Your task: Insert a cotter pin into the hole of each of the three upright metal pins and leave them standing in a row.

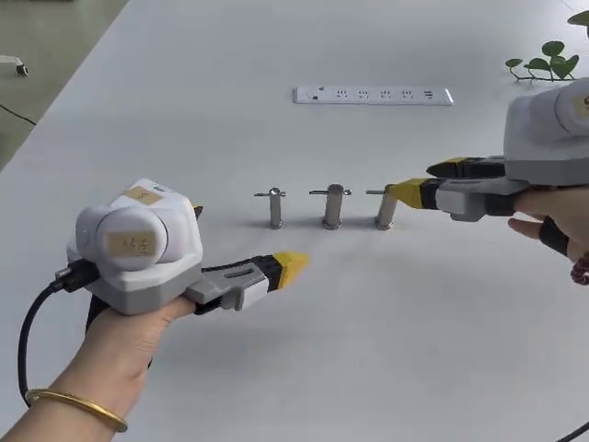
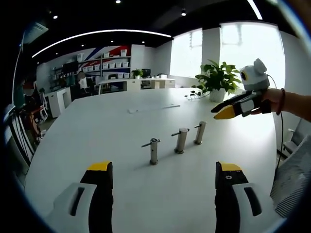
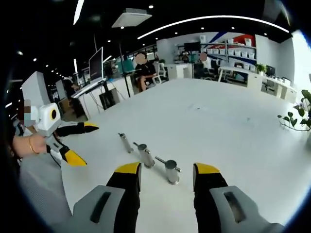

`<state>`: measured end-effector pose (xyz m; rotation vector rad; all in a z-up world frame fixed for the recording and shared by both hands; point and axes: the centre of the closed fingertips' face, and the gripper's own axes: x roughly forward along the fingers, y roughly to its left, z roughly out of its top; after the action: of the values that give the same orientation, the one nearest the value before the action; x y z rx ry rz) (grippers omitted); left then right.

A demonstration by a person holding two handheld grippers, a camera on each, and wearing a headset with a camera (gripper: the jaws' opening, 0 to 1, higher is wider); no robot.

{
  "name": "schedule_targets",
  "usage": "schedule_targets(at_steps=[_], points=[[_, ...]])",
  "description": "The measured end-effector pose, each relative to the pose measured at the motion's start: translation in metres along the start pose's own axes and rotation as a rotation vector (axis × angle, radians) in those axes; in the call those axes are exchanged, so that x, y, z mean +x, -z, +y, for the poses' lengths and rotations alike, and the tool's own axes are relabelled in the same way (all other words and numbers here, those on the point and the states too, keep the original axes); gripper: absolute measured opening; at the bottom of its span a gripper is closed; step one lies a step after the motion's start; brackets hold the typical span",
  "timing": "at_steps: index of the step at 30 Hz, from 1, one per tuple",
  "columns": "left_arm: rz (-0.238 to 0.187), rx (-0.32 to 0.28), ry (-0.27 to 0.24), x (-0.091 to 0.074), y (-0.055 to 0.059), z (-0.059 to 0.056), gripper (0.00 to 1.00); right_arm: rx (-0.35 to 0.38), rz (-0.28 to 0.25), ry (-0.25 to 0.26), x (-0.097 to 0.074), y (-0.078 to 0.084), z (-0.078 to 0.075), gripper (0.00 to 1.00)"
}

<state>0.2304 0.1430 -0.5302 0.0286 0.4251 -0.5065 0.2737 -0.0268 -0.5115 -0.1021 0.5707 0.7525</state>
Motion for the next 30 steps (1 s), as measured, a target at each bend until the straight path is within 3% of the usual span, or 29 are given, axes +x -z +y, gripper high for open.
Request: schedule_targets(at_steps=[4, 12, 20, 23, 30], points=[[-0.05, -0.073, -0.004, -0.002, -0.013, 0.004, 0.86, 0.002, 0.005, 0.013, -0.002, 0.007, 0.008, 0.4], [-0.039, -0.05, -0.026, -0.006, -0.021, 0.007, 0.85, 0.045, -0.013, 0.036, -0.008, 0.018, 0.014, 0.45], [-0.036, -0.051, -0.039, -0.007, -0.023, 0.009, 0.85, 0.055, -0.008, 0.063, -0.017, 0.027, 0.016, 0.53], [-0.045, -0.063, -0.045, -0.011, -0.025, 0.007, 0.84, 0.094, -0.006, 0.066, -0.019, 0.03, 0.021, 0.53], [-0.034, -0.059, -0.048, -0.016, -0.019, 0.007, 0.84, 0.11, -0.007, 0.064, -0.019, 0.037, 0.033, 0.53]])
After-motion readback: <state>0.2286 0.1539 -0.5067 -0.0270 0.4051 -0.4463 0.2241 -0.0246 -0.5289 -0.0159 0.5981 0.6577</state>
